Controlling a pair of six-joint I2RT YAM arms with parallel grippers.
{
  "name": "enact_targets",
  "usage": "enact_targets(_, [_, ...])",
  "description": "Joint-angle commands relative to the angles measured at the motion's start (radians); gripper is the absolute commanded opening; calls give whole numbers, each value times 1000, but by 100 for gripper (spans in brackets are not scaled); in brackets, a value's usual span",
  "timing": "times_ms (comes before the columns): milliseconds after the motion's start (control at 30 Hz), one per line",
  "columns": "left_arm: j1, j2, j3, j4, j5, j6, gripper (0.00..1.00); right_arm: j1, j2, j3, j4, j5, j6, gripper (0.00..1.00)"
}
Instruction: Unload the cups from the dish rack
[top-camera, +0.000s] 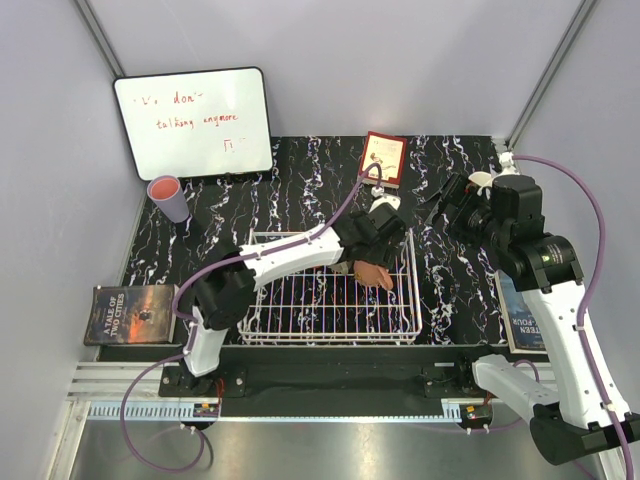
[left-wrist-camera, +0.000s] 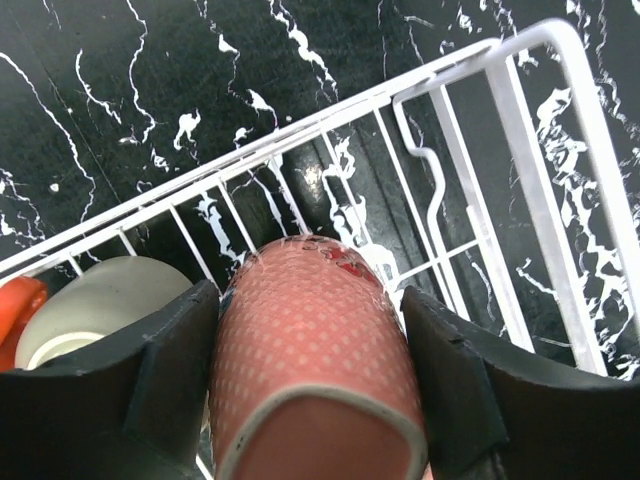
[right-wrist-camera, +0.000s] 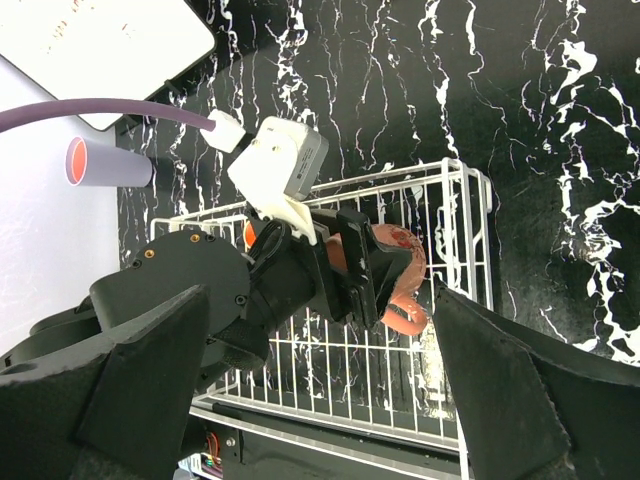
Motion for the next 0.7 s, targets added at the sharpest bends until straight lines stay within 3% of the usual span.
enact_targets(0, [-4, -54, -6, 7, 10, 13, 0, 9, -15, 4, 27, 14, -4, 100])
enact_targets(333, [1, -133, 66, 0, 19, 95, 0, 8, -20, 19, 33, 46, -10, 100])
enact_targets(667, [47, -184, 136, 8, 192, 63, 0, 9, -22, 13, 41, 77, -9, 100])
